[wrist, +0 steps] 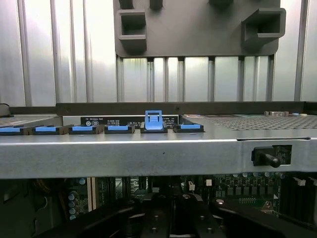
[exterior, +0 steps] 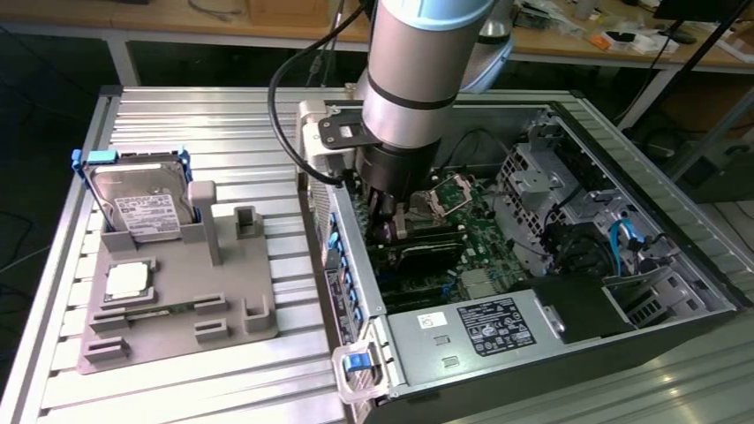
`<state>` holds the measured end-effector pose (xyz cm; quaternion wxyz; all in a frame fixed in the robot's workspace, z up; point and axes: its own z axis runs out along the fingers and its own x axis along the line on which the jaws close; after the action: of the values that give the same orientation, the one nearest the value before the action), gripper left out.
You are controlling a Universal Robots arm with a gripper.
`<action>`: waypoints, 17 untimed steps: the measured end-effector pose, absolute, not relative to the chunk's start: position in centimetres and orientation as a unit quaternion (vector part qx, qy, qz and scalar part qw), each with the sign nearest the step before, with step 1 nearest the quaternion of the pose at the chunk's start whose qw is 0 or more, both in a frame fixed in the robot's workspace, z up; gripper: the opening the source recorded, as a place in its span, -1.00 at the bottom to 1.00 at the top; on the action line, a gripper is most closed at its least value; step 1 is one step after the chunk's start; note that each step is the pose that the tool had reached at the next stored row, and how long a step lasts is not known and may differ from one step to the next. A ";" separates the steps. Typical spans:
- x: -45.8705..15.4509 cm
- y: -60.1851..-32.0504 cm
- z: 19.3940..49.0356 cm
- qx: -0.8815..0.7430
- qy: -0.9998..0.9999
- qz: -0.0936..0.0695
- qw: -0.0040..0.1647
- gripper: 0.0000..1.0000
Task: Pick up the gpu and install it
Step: 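Press down on the gpu until it lock into place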
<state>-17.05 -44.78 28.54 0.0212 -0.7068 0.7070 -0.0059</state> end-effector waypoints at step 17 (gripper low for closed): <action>-17.2 -44.8 28.6 -0.707 0.707 -0.008 0.023 -0.79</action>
<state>-17.24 -44.78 28.59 0.0232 -0.7066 0.7072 -0.0084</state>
